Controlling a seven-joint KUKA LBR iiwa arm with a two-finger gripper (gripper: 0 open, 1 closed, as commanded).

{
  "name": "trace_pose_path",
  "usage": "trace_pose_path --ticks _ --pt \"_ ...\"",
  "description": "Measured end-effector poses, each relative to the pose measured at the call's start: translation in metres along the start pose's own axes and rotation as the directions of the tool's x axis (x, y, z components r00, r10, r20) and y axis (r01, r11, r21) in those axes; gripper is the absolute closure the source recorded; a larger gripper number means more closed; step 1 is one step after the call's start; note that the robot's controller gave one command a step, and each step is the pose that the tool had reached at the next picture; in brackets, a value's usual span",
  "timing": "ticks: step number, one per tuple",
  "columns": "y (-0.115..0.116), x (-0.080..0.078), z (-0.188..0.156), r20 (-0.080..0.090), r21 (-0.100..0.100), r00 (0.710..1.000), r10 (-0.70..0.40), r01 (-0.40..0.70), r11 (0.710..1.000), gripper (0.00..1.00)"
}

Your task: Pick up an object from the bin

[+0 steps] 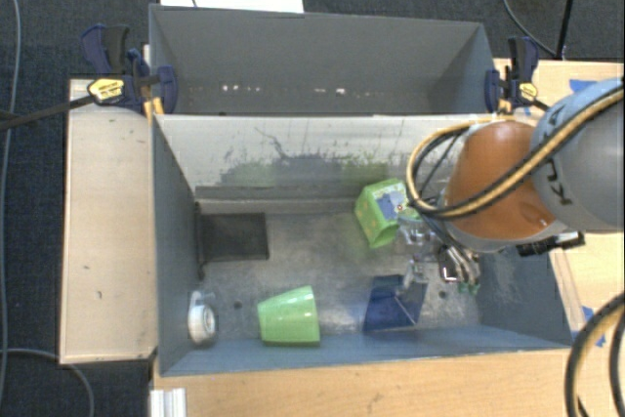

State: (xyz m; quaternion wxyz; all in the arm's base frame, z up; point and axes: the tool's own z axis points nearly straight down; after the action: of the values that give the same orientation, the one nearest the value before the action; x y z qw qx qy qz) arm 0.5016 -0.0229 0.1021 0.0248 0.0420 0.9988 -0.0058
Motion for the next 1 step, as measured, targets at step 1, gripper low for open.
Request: trace_pose_path --ticks 1 --pt "0.0000 0.0000 0.0000 0.000 0.000 1.000 -0.001 0.001 1.000 1.00"
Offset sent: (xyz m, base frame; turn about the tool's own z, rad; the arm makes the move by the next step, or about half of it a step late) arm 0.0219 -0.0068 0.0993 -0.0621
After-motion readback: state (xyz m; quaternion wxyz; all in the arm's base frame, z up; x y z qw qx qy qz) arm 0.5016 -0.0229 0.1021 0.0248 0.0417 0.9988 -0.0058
